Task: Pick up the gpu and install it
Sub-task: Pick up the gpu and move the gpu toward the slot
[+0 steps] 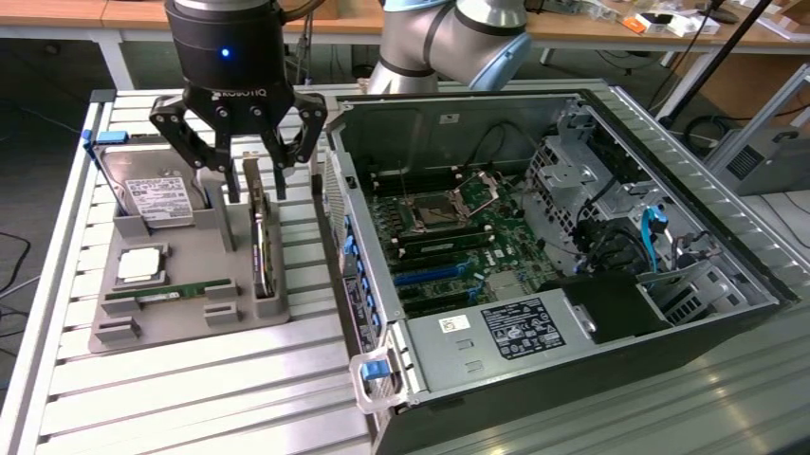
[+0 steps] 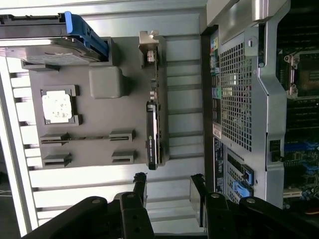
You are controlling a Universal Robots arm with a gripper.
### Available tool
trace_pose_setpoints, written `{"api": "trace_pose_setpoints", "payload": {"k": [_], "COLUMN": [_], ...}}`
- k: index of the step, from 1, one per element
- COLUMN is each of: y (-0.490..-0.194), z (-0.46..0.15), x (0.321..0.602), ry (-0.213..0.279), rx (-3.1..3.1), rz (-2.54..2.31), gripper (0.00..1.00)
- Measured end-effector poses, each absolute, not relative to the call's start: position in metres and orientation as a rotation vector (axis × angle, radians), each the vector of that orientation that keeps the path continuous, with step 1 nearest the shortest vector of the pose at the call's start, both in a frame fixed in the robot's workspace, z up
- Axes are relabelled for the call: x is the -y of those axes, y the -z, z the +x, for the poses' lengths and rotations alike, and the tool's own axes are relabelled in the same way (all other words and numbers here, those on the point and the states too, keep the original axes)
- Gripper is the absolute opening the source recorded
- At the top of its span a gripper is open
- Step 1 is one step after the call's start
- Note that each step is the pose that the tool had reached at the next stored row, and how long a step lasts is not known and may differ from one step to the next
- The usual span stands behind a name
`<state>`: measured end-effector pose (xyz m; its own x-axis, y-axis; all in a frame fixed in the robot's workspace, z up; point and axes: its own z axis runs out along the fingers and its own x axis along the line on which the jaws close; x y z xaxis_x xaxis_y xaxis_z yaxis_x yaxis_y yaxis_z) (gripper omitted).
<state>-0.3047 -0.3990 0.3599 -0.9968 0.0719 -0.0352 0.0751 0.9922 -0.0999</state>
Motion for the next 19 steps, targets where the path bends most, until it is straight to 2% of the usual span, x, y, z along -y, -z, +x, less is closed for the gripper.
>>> {"api": "trace_pose_setpoints", "payload": {"k": [19], "y": [-0.3575], "z": [-0.3047], "x": [0.3989], "ry": [0.181], "rx": [-3.102], "rz": [0.114], "gripper": [0.48]}}
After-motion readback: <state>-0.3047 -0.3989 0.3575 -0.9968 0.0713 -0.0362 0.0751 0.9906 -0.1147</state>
